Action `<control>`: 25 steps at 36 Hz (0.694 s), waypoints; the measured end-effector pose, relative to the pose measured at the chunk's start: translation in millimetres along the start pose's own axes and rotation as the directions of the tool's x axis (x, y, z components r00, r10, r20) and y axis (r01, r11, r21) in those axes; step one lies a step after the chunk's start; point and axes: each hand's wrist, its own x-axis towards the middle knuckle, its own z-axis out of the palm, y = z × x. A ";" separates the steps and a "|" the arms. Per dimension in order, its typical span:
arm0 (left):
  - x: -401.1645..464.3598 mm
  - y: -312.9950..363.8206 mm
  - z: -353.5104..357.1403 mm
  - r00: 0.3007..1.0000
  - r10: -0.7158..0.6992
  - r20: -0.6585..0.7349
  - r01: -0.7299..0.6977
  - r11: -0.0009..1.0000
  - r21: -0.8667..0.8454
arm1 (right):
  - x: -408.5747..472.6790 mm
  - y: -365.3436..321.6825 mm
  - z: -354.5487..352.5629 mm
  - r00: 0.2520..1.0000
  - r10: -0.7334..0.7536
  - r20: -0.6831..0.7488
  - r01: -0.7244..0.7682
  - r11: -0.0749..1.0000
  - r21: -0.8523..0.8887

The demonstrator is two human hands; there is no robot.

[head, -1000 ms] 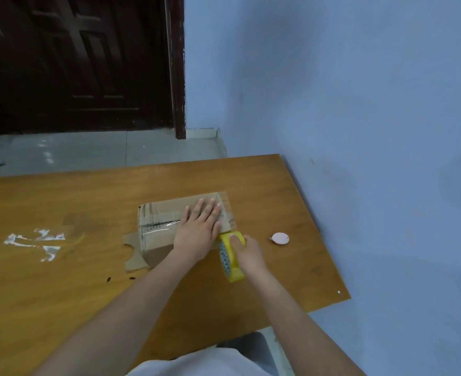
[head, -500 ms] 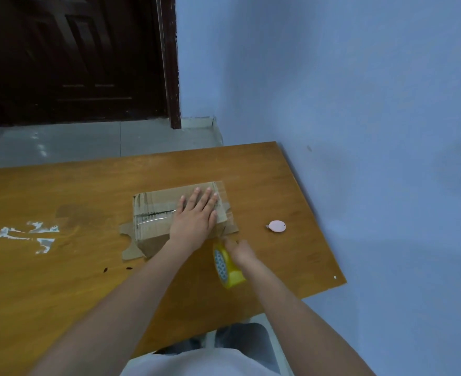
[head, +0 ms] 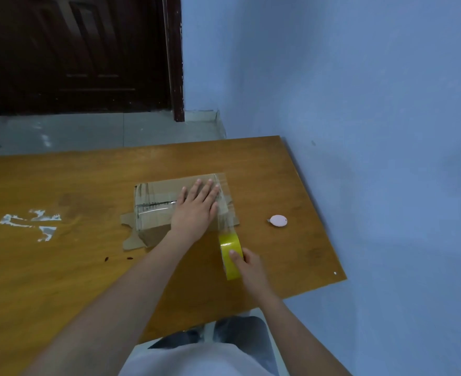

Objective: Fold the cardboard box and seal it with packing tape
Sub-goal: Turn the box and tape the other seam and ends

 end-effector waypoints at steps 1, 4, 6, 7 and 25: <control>-0.2 0.2 0.1 1.000 -0.001 0.000 0.001 1.000 0.003 | 1.0 -2.1 0.4 1.000 -0.009 -0.015 0.009 1.000 -0.022; 0.2 0.2 -0.3 1.000 0.000 -0.005 0.000 1.000 0.014 | 5.3 -8.8 -0.4 0.999 0.014 -0.032 -0.015 0.999 -0.034; 0.5 0.2 -0.3 1.000 0.001 0.001 -0.001 1.000 0.017 | 8.3 -6.0 0.0 0.998 0.040 -0.042 -0.042 0.997 -0.059; 0.7 0.0 -0.2 1.000 0.002 0.005 -0.002 1.000 0.014 | 9.2 -2.9 1.1 0.997 0.060 -0.045 -0.063 0.995 -0.081; -6.9 15.2 -7.7 0.886 0.309 -0.345 -0.337 0.941 -0.024 | 10.8 1.4 8.4 0.984 0.152 -0.097 -0.157 0.987 -0.045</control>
